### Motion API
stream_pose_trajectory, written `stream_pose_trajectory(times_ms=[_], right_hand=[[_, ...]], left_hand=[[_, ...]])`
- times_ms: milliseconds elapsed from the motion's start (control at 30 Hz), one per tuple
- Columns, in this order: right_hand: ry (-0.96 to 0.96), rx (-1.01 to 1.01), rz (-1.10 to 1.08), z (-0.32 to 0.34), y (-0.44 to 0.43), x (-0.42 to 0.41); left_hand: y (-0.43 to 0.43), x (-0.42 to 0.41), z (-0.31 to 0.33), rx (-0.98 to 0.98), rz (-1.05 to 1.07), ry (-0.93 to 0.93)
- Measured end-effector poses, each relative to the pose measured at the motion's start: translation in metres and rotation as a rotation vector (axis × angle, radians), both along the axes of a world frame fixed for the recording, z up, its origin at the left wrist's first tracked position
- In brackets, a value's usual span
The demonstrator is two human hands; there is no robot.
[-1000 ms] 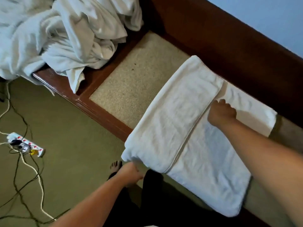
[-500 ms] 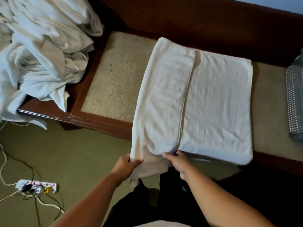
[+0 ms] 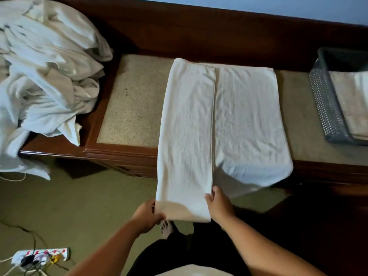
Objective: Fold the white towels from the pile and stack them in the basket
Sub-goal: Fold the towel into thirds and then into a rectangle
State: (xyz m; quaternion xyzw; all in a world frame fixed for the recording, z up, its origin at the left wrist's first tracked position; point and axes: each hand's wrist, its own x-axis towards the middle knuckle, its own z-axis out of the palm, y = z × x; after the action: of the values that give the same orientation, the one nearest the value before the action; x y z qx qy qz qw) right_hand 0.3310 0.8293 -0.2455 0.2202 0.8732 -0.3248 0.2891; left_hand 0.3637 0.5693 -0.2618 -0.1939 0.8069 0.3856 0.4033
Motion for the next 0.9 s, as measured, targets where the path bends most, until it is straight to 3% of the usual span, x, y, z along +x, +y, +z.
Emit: stream_pose_trajectory(times_ms=[100, 233, 400, 467, 700, 900], right_hand=[[-0.113, 0.080, 0.043, 0.000, 0.003, -0.002], [0.035, 0.176, 0.192, 0.010, 0.010, -0.019], [0.407, 0.198, 0.442, 0.016, 0.019, -0.061], [0.460, 0.183, 0.552, 0.019, 0.021, -0.085], [0.390, 0.148, 0.865, 0.007, 0.019, -0.167], [0.377, 0.256, 0.798, -0.013, 0.008, -0.212]], left_hand=[[-0.011, 0.001, -0.003, -0.221, -0.265, -0.146], [-0.018, -0.027, 0.007, -0.441, -0.189, -0.014], [0.012, -0.083, 0.035, -0.449, -0.188, 0.446], [0.025, -0.101, 0.042, -0.454, -0.218, 0.559], [0.062, -0.153, 0.026, -0.473, -0.490, 0.638], [0.080, -0.189, 0.004, -0.490, -0.531, 0.619]])
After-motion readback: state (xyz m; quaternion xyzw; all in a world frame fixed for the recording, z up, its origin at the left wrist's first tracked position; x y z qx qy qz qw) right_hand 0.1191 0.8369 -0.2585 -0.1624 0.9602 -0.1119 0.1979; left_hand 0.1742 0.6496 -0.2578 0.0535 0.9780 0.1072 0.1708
